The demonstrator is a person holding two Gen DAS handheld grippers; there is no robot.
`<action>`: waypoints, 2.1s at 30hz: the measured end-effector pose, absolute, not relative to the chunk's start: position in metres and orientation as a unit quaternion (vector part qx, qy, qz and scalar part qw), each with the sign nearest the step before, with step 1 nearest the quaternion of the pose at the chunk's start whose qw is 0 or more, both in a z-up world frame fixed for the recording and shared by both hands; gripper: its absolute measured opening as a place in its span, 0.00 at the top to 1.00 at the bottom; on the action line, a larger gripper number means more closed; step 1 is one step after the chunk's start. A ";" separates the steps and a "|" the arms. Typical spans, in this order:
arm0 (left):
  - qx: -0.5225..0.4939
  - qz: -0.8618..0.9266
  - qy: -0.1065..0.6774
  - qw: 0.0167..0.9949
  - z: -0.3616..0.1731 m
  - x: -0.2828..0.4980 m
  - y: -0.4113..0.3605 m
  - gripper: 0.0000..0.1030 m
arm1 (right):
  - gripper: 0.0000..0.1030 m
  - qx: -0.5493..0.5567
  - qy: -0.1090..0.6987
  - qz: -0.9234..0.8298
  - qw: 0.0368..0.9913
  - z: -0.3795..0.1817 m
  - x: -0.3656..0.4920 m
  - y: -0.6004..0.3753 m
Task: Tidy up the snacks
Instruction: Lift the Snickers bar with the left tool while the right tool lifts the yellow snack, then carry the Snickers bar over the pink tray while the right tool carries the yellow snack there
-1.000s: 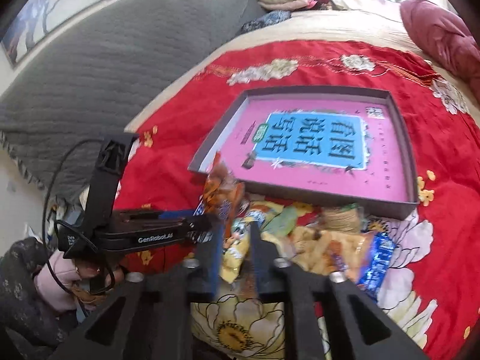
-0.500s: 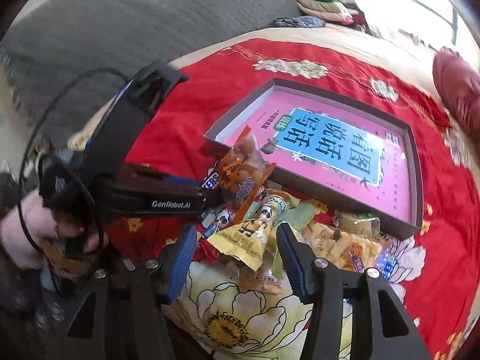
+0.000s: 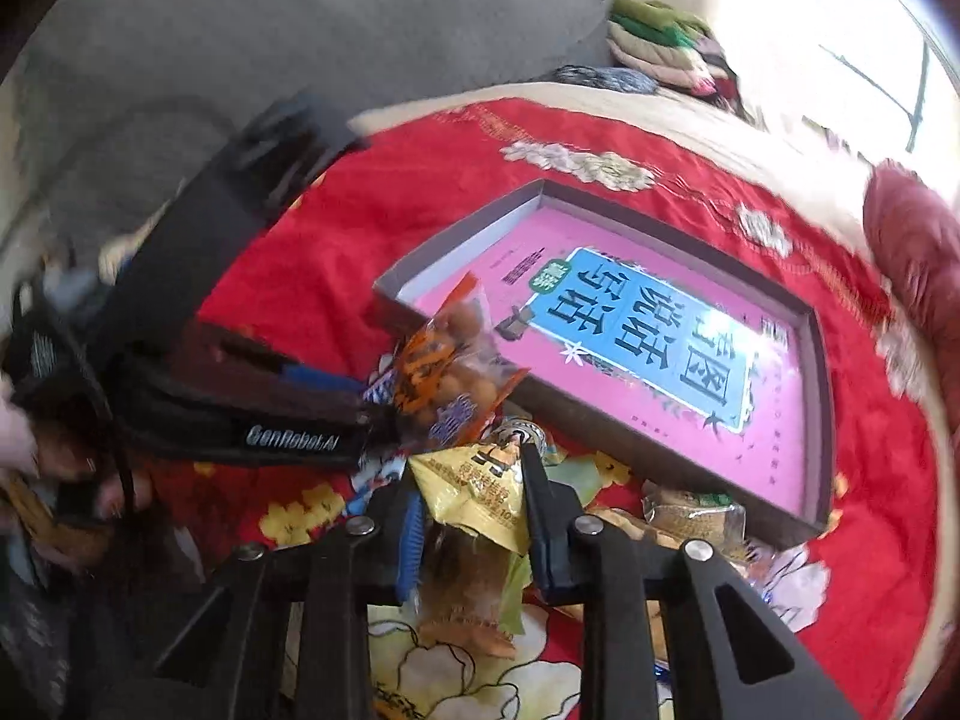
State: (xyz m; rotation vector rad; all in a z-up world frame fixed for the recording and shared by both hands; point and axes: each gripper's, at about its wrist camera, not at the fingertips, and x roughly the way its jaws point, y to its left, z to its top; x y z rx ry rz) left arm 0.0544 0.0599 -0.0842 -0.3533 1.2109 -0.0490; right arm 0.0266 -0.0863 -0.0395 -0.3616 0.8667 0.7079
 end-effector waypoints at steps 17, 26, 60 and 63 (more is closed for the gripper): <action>-0.182 -0.031 0.560 0.808 -0.066 0.036 0.068 0.71 | 0.78 -0.004 0.405 0.333 0.852 -0.007 0.047 -0.148; -0.186 -0.027 0.558 0.808 -0.055 0.029 0.070 0.72 | 0.78 0.025 0.393 0.335 0.856 0.000 0.050 -0.162; -0.184 -0.005 0.502 0.845 -0.008 0.066 0.077 0.73 | 0.78 0.077 0.361 0.275 0.888 0.011 0.088 -0.214; -0.185 -0.004 0.502 0.845 -0.009 0.073 0.076 0.73 | 0.78 0.074 0.363 0.270 0.889 0.010 0.092 -0.216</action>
